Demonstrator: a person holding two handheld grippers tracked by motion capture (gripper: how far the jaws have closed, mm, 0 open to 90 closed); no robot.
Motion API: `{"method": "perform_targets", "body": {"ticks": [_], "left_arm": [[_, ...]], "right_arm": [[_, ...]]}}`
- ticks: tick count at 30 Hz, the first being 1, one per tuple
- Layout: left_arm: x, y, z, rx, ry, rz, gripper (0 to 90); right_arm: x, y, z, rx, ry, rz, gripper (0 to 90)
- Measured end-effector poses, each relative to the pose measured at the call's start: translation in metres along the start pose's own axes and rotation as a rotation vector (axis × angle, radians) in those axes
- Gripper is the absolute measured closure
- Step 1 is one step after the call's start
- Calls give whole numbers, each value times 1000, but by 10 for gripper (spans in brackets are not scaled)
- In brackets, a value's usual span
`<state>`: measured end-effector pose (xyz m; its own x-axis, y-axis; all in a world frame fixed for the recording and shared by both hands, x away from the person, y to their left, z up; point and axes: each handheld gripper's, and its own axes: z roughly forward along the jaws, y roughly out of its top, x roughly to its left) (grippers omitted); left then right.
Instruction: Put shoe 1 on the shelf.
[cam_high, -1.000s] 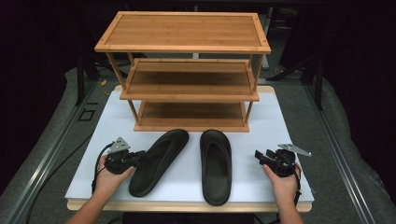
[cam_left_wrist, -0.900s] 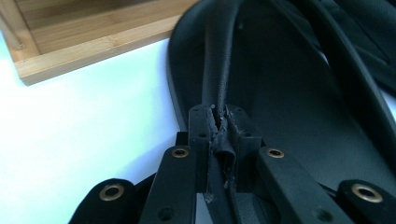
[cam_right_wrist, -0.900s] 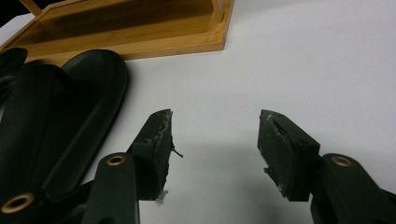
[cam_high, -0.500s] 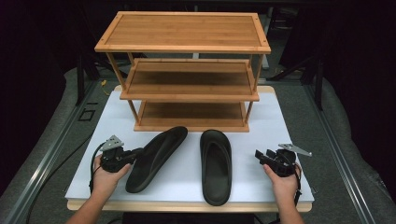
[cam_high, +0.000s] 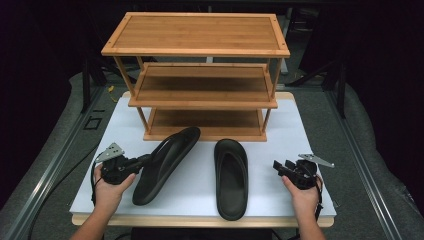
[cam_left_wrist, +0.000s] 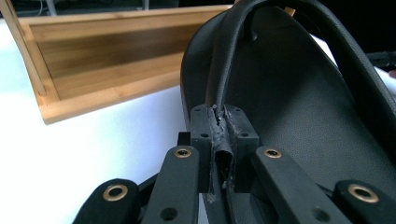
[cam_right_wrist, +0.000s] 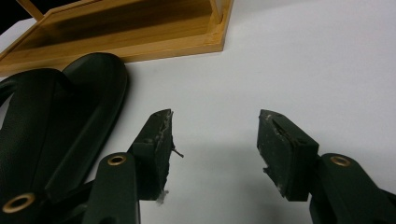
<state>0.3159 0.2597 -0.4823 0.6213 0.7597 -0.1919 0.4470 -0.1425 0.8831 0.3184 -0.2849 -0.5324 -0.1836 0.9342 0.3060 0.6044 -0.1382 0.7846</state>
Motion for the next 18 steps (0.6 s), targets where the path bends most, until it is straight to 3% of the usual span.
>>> {"method": "perform_targets", "body": {"ticks": [18], "left_arm": [[5, 11, -27, -120, 9, -43, 838]], "right_arm": [[-1, 0, 1, -10, 1, 18, 455]]}}
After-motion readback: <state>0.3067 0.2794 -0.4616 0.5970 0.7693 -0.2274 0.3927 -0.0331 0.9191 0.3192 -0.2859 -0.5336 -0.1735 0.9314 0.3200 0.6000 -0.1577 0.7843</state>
